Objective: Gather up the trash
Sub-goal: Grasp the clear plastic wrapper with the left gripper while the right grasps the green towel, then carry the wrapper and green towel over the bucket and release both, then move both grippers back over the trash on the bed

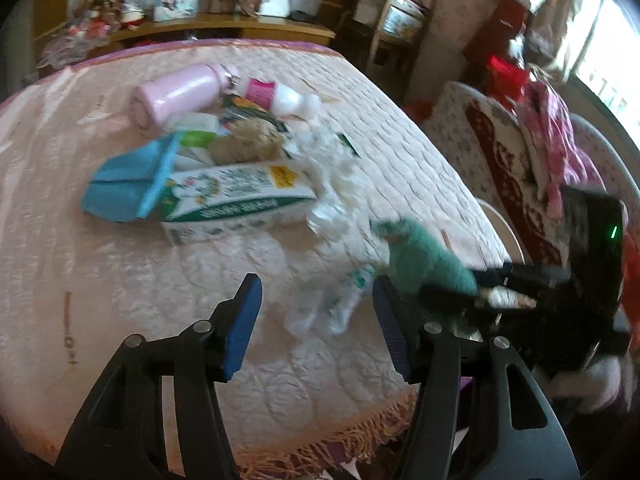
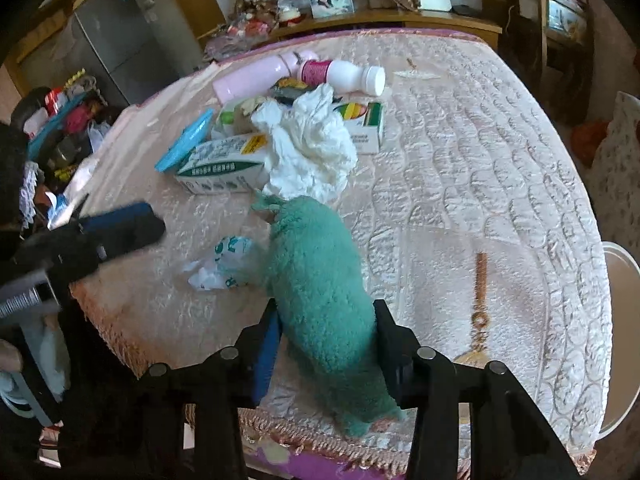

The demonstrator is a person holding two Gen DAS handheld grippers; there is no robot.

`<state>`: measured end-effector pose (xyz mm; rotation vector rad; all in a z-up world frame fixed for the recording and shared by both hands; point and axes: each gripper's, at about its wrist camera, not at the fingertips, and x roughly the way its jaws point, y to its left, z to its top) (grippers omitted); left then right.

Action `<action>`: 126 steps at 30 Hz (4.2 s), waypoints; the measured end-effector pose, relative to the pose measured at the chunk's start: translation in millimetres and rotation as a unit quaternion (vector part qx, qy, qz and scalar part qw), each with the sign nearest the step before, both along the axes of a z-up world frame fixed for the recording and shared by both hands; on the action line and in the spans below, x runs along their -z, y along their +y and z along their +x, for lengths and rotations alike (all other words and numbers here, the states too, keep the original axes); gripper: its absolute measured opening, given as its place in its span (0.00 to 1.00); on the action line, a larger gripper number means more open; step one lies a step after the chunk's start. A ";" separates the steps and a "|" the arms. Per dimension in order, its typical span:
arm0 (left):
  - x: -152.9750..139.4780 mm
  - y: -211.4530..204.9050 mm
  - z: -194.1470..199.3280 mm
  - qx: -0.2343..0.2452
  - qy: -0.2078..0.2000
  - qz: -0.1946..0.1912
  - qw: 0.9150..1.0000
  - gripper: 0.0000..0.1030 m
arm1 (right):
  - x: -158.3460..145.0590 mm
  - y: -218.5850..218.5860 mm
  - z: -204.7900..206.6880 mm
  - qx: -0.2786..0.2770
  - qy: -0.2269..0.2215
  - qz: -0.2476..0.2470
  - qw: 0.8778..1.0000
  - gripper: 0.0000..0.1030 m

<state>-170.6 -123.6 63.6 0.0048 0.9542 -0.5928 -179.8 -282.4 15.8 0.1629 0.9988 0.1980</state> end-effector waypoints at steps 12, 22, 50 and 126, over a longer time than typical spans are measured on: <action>40.6 -38.6 8.9 0.039 0.024 0.047 0.998 0.20 | -22.3 -32.6 -9.5 0.040 -0.026 0.016 0.999 0.40; 7.7 -45.9 3.9 0.044 0.006 0.023 0.999 0.12 | -42.3 -47.7 -18.9 0.057 -0.051 0.020 0.997 0.40; -45.2 -195.8 -14.5 0.149 -0.024 -0.012 0.989 0.12 | -77.4 -169.9 -77.7 0.192 -0.088 -0.014 0.977 0.40; -31.4 -82.4 12.4 -0.022 -0.073 0.025 0.997 0.53 | -66.2 -92.3 -28.0 0.137 -0.079 -0.028 0.987 0.66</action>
